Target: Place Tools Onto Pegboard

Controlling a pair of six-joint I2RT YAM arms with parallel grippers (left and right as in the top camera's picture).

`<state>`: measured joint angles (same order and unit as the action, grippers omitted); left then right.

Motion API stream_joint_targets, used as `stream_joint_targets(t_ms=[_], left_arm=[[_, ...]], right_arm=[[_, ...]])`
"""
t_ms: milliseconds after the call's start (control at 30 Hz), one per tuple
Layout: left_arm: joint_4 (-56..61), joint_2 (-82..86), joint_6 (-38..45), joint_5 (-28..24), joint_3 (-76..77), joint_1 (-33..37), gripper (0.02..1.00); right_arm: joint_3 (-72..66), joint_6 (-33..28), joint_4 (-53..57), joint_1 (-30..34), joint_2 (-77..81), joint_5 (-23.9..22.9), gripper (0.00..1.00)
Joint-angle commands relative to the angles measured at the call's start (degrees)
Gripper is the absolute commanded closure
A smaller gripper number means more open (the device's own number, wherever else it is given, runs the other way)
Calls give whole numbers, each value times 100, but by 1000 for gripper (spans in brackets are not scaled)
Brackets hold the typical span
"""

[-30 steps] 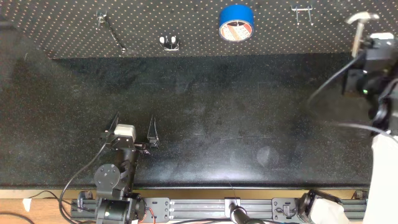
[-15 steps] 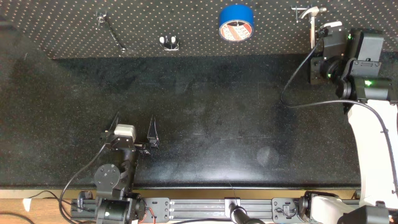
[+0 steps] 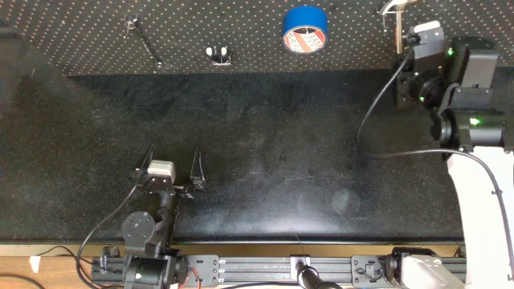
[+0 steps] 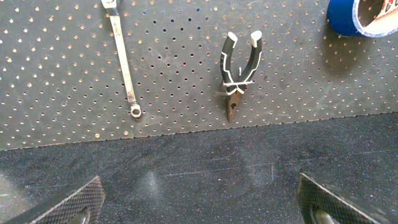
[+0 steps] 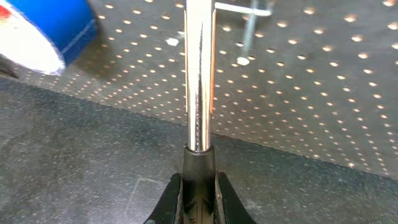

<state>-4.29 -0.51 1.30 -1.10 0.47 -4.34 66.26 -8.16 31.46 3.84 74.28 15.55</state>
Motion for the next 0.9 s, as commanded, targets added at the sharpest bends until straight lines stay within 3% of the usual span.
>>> stream_joint_targets(t_ms=[33,300,400,600,700,733,767,800,900], left_arm=[[-42,33,52,61,-15,-20,23],[-42,33,52,61,-15,-20,25],[-42,33,52,61,-15,-20,23],[-42,33,52,61,-15,-20,23],[-42,33,52,61,-15,-20,23],[-42,33,52,59,-15,-20,23],[-42,33,52,61,-15,-20,23],[-42,33,52,61,-15,-20,25],[-42,33,52,61,-15,-20,23]], right_arm=[[28,44,-2,-120,-94,-7,925],[26,74,-37,-87,404,-87,925],[26,409,-33,-87,573,-490,925],[26,402,-31,-87,855,-485,919],[26,400,-35,-87,1010,-485,652],[26,400,-57,-87,1067,-485,516],[24,400,-94,-87,1084,-485,99],[24,402,-118,-90,1082,-485,23],[-212,339,-529,-94,1082,-487,23]])
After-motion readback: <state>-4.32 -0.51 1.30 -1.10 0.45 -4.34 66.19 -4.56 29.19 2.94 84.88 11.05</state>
